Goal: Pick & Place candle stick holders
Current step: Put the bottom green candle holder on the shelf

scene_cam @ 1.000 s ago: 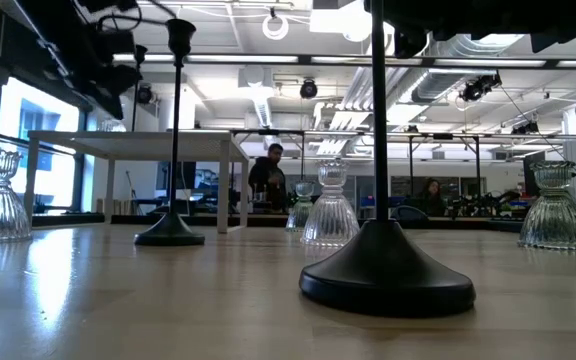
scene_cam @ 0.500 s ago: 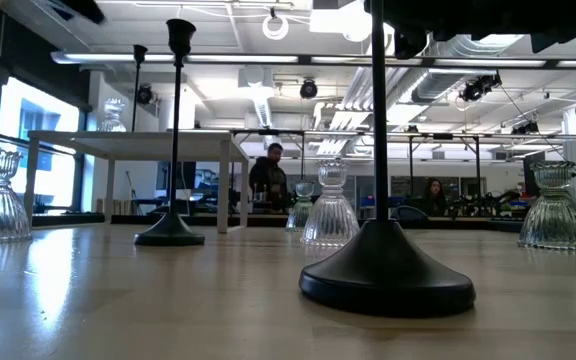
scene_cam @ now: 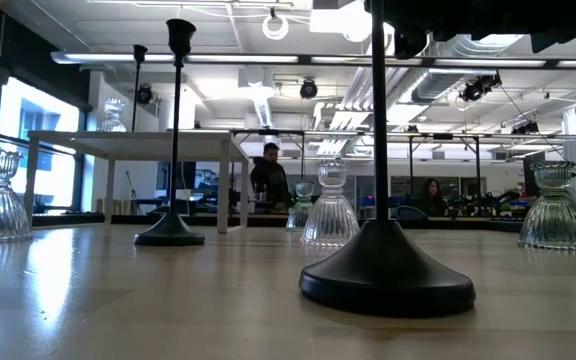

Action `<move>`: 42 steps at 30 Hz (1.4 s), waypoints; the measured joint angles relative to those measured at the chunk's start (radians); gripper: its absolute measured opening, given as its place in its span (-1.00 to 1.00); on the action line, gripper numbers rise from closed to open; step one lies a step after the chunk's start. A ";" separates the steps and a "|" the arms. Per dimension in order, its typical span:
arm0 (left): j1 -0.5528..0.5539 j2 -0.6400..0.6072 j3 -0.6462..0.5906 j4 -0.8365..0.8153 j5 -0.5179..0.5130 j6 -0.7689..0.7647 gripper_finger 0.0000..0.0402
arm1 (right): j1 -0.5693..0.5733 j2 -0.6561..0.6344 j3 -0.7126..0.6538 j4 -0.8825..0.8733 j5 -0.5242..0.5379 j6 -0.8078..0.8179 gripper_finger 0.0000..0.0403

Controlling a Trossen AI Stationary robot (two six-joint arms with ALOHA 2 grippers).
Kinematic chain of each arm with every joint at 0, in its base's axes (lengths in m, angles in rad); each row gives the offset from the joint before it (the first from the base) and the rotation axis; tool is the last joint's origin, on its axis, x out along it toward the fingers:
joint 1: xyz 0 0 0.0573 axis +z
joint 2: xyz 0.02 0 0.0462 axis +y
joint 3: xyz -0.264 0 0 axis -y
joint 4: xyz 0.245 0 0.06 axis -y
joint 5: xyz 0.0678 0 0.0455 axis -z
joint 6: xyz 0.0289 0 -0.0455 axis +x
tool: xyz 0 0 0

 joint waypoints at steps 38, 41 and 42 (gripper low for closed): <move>-0.031 0.141 -0.107 -0.004 0.220 -0.499 0.48 | 0.000 0.000 0.000 0.000 -0.002 -0.002 -0.99; -0.031 0.141 -0.127 0.002 0.224 -0.499 0.48 | 0.000 0.000 0.000 0.000 -0.002 -0.002 -0.99; -0.031 0.141 -0.134 0.012 0.224 -0.498 0.48 | 0.000 0.000 0.000 0.000 -0.002 -0.002 -0.99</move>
